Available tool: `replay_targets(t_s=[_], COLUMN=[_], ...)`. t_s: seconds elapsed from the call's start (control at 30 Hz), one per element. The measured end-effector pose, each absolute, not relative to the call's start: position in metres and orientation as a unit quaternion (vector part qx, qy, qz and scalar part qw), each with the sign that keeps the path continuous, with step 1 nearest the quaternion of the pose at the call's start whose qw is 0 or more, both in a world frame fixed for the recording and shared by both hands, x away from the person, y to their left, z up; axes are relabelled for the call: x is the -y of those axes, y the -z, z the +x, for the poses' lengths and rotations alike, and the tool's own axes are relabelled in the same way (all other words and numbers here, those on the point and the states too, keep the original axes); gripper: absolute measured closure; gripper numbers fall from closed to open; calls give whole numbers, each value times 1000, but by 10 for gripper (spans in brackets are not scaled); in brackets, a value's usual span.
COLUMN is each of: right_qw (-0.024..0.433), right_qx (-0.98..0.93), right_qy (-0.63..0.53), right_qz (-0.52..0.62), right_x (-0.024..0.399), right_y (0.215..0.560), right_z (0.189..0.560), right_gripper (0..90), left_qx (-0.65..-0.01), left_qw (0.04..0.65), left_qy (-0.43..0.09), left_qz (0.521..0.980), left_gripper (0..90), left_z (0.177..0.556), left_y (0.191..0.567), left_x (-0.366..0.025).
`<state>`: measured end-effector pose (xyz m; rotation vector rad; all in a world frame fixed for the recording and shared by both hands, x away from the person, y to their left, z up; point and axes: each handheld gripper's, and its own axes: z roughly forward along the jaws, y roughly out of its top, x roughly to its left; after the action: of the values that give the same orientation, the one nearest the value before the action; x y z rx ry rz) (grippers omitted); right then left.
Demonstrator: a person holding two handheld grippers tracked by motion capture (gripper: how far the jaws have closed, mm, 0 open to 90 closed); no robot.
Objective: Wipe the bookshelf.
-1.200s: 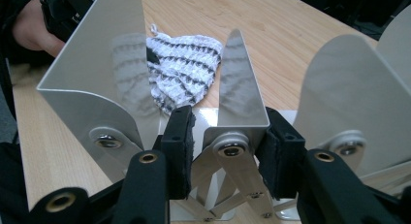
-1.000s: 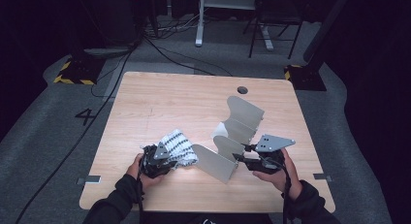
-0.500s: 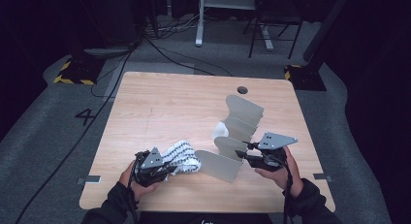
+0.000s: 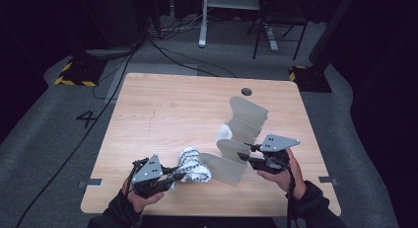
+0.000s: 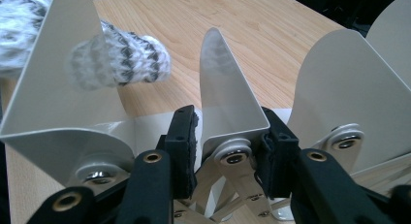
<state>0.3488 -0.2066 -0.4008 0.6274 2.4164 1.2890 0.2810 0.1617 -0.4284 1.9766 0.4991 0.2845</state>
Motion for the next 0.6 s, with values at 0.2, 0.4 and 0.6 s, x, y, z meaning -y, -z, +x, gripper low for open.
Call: replay_targets(t_s=[0.2, 0.4, 0.6], right_qw=[162, 169, 174], right_qx=[-847, -847, -847], right_qy=[-455, -453, -451], right_qz=[220, 220, 222], right_x=[207, 205, 204], right_y=[402, 403, 403], right_z=[349, 348, 347], right_gripper=[639, 636, 633], left_qx=[-183, -170, -154], left_qw=[537, 547, 547], left_qy=[-122, -136, -157], left_qz=[814, 808, 808], left_gripper=[790, 795, 794], left_z=[276, 275, 276], left_y=[419, 411, 411], left_x=[-145, -122, -94])
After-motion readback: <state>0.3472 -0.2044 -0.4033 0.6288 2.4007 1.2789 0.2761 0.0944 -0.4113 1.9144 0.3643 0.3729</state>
